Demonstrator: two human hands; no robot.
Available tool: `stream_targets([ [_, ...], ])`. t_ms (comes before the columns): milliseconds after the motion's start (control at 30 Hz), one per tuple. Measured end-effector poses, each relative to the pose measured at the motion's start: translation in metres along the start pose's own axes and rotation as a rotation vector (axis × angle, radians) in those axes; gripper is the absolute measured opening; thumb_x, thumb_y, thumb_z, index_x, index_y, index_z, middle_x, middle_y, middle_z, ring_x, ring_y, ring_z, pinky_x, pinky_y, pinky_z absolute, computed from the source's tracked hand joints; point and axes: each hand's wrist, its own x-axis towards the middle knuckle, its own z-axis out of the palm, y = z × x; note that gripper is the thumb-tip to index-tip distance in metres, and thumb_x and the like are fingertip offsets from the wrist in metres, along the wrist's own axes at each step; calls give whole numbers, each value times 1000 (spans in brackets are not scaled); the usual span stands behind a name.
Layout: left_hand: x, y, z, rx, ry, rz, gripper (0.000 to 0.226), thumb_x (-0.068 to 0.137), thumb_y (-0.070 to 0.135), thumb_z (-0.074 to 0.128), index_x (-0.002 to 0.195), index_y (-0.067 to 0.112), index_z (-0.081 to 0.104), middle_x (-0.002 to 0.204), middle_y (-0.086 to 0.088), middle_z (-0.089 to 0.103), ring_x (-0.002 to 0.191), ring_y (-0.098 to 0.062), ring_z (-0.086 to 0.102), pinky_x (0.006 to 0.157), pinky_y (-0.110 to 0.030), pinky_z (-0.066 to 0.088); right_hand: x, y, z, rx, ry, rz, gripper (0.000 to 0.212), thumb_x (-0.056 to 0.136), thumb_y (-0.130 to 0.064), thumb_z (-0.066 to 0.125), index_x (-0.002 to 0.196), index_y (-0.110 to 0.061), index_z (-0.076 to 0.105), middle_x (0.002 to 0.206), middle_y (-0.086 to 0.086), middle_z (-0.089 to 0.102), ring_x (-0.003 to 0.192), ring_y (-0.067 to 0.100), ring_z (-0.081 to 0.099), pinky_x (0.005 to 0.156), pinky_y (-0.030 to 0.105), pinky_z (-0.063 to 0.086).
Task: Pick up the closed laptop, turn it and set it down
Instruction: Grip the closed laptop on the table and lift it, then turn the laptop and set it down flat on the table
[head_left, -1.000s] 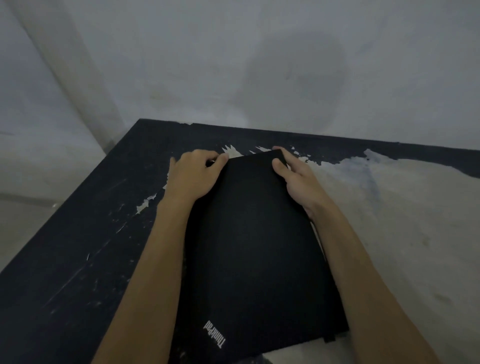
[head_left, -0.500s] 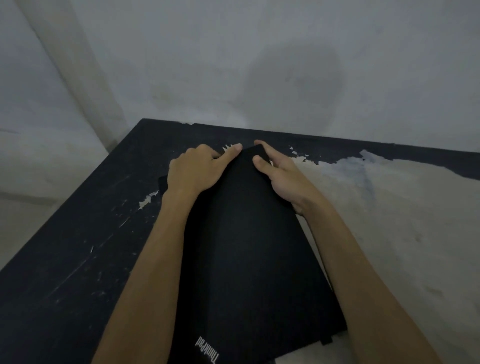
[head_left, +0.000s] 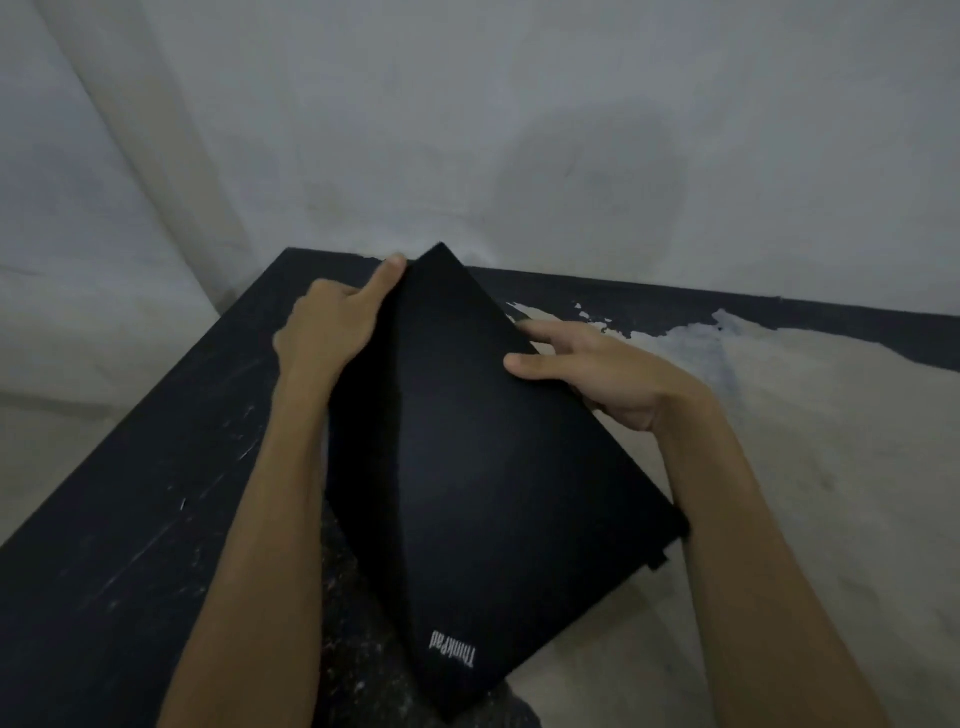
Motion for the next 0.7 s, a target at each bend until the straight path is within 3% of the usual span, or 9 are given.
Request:
stream_targets([
  [67, 2, -5, -7, -69, 61, -63, 82, 79, 91, 39, 65, 13, 59, 73, -2, 59, 79, -28, 58, 94, -44, 42, -5, -1, -7, 39, 15, -9, 42, 98, -21, 65, 140, -22, 61, 130, 5, 73, 116, 27, 72, 101, 47, 56],
  [167, 6, -14, -14, -196, 144, -155, 81, 80, 90, 41, 74, 12, 61, 68, 4, 50, 63, -13, 46, 88, -41, 40, -12, -1, -20, 60, 92, -71, 44, 95, -29, 69, 138, -24, 64, 137, 3, 68, 122, 25, 68, 100, 39, 56],
  [267, 8, -21, -17, -352, 218, -222, 66, 80, 87, 48, 62, 24, 43, 68, 9, 45, 61, -9, 43, 95, -40, 45, -15, -1, -29, 99, 174, -160, 44, 89, -43, 70, 129, -24, 71, 107, 7, 79, 94, 22, 76, 75, 32, 60],
  [367, 14, -30, -19, -488, 272, -270, 67, 74, 89, 52, 60, 23, 44, 64, 6, 52, 59, -15, 51, 94, -44, 51, -15, -4, -25, 256, 277, -248, 39, 97, -32, 60, 129, -13, 68, 80, 2, 78, 62, 9, 72, 49, 17, 51],
  [467, 19, -36, -19, -625, 284, -313, 69, 71, 89, 56, 62, 21, 46, 66, 4, 54, 64, -17, 54, 98, -48, 52, -9, 0, -22, 288, 378, -332, 35, 89, -33, 63, 118, -18, 74, 83, 0, 74, 78, 13, 69, 59, 20, 52],
  [533, 17, -34, -17, -712, 282, -325, 64, 77, 82, 59, 62, 23, 41, 70, 7, 52, 66, -12, 53, 96, -42, 53, -4, 0, -18, 332, 450, -409, 24, 94, -18, 64, 116, -13, 73, 82, -2, 74, 79, 12, 70, 64, 23, 55],
  [600, 13, -29, -14, -813, 273, -328, 59, 84, 72, 62, 64, 24, 35, 71, 9, 47, 64, -7, 48, 82, -32, 51, 1, -2, -10, 352, 559, -480, 19, 96, -7, 65, 113, -9, 73, 84, 2, 74, 79, 13, 72, 67, 28, 58],
  [700, 9, -23, -9, -872, 215, -305, 56, 89, 67, 61, 66, 27, 29, 71, 9, 39, 62, -5, 41, 65, -25, 41, 7, -3, -5, 336, 738, -583, 12, 95, -10, 70, 106, -6, 74, 88, 8, 71, 82, 19, 69, 75, 39, 59],
])
